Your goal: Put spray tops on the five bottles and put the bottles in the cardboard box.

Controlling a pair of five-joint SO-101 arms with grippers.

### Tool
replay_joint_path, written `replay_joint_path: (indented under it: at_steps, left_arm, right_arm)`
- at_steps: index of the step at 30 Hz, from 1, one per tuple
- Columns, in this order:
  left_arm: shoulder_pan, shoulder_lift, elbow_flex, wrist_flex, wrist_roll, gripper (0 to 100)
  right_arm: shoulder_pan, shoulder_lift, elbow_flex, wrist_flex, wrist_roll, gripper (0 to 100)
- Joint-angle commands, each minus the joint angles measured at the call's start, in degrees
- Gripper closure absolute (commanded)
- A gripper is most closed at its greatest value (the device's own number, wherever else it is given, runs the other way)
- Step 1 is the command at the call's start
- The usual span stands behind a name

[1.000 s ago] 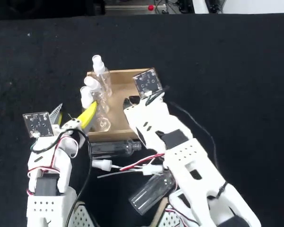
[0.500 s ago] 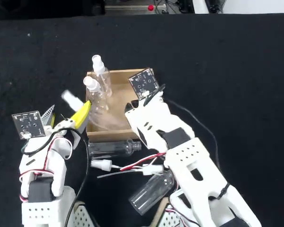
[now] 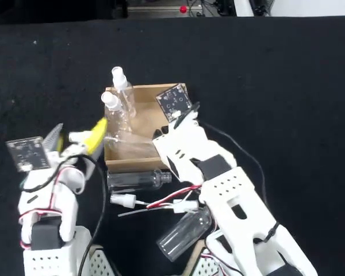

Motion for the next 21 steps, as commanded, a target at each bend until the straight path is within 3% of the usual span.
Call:
replay_joint_path:
  at_steps: [1,5,13,17,21]
  left_arm:
    - [-9.01,-0.53,-3.56,0.26,0.09,66]
    - [-13.14,-0.35,-3.91,4.57,-0.7,66]
    - [-13.76,-0.26,1.45,9.41,-4.92,66]
    - [-19.12,-0.35,3.12,9.05,-4.4,66]
    - [-21.67,-0.35,4.88,8.97,0.62,66]
  right_arm:
    - [-1.14,-2.33,-6.11,4.4,0.53,88.3]
    - [-2.2,-2.33,-8.48,8.53,0.7,86.4]
    - [-10.55,4.18,-12.97,10.99,3.69,86.1]
    - [-12.48,11.38,-16.75,10.81,3.69,86.0]
    - [-14.77,15.69,-19.38,10.81,3.69,85.9]
